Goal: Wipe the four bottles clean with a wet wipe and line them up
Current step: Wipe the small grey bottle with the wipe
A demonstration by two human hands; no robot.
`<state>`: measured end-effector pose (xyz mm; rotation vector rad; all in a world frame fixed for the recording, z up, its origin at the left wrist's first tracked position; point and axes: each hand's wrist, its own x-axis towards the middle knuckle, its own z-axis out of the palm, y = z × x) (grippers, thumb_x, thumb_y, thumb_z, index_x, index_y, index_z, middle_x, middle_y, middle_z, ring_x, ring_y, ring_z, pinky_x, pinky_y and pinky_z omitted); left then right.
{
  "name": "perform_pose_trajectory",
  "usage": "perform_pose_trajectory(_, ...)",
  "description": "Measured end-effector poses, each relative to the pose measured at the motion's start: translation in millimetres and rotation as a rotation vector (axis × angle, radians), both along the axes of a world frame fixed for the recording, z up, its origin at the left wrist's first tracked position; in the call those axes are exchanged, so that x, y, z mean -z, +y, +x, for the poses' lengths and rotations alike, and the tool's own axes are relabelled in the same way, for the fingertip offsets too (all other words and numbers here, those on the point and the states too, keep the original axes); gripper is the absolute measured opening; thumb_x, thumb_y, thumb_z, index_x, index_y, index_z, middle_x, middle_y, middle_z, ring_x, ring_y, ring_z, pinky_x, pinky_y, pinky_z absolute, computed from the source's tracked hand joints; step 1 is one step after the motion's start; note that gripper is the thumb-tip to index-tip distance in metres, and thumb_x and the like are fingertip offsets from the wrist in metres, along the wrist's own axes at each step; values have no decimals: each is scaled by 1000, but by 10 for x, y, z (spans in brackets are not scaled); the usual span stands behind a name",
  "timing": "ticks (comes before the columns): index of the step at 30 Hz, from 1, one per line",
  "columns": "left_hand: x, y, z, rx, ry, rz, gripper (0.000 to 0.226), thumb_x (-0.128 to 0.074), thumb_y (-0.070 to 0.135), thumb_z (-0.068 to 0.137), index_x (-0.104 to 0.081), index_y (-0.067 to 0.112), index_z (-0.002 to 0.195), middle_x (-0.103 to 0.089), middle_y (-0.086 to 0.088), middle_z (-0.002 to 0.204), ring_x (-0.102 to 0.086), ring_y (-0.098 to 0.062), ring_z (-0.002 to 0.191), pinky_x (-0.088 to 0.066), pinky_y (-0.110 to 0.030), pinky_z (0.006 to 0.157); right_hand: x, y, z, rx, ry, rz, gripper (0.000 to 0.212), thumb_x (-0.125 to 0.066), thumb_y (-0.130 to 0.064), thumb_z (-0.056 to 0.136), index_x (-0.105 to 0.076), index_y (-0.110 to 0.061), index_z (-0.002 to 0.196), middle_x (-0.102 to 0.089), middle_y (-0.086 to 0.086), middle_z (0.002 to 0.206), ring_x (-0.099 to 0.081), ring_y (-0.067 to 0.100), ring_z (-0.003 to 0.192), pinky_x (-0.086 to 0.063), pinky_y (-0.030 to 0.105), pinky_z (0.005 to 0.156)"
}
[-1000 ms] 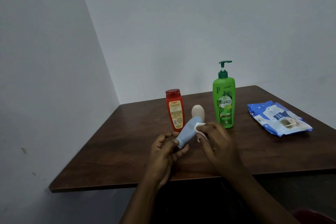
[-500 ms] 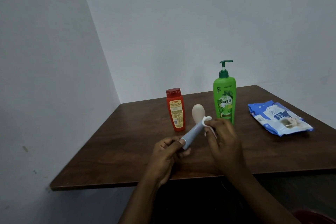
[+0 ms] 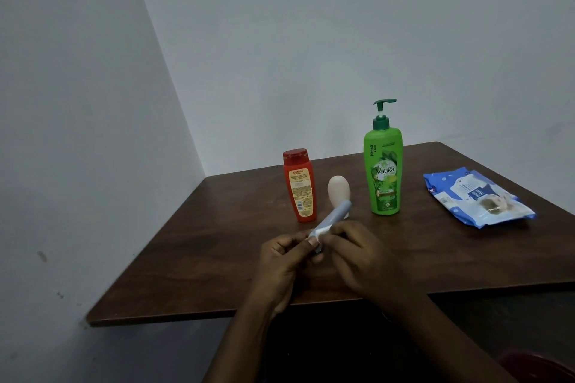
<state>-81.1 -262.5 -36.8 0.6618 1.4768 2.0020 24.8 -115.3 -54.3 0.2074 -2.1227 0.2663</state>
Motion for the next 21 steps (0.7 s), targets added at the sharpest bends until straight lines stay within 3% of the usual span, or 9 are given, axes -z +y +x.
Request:
perform_pose_trajectory(3, 2, 12, -8, 4, -15, -30, 28, -79, 18, 80, -81, -1, 102, -78, -23, 110, -72, -32, 96, -58, -38, 91, 4, 76, -21, 108, 75, -135, 30, -61, -3, 92, -69, -5, 120, -64, 8, 113, -63, 18, 102, -54, 32, 86)
perform_pose_trajectory(7, -13, 20, -12, 19, -10, -53, 24, -79, 17, 79, -82, 1, 97, -80, -17, 108, -74, -23, 83, -61, -28, 78, -51, 132, -7, 199, 198, -372, 30, -67, 5, 88, -70, -6, 115, -63, 7, 112, -64, 18, 103, -48, 15, 92)
perform_pose_trajectory(11, 21, 11, -41, 22, 16, -43, 22, -78, 15, 82, -82, 0, 99, -78, -19, 111, -72, -27, 89, -58, -33, 85, -3, 79, -10, 110, 58, -194, 33, -64, -2, 90, -68, -7, 122, -61, 6, 114, -62, 17, 103, -54, 30, 85)
perform_pose_trajectory(14, 69, 12, -61, 28, 28, -19, 27, -75, 15, 87, -79, -4, 107, -76, -26, 109, -72, -26, 87, -59, -33, 83, 33, 19, -17, 4, -46, -9, 28, -62, -7, 91, -70, -5, 118, -62, 6, 107, -59, 15, 96, -51, 27, 83)
perform_pose_trajectory(18, 75, 30, -86, 1, 42, -98, 28, -67, 18, 96, -76, -7, 105, -73, -25, 88, -68, -20, 68, -57, -28, 65, 10, 94, -29, 118, 55, -159, 34, -67, 0, 87, -69, -10, 120, -63, 3, 112, -62, 15, 100, -53, 28, 85)
perform_pose_trajectory(21, 70, 54, -80, 8, 35, -105, 27, -55, 15, 105, -73, -4, 111, -74, -24, 89, -64, -19, 66, -51, -27, 58, -38, 130, -25, 175, 154, -349, 29, -66, 0, 90, -69, -11, 117, -62, 2, 114, -63, 15, 105, -55, 33, 86)
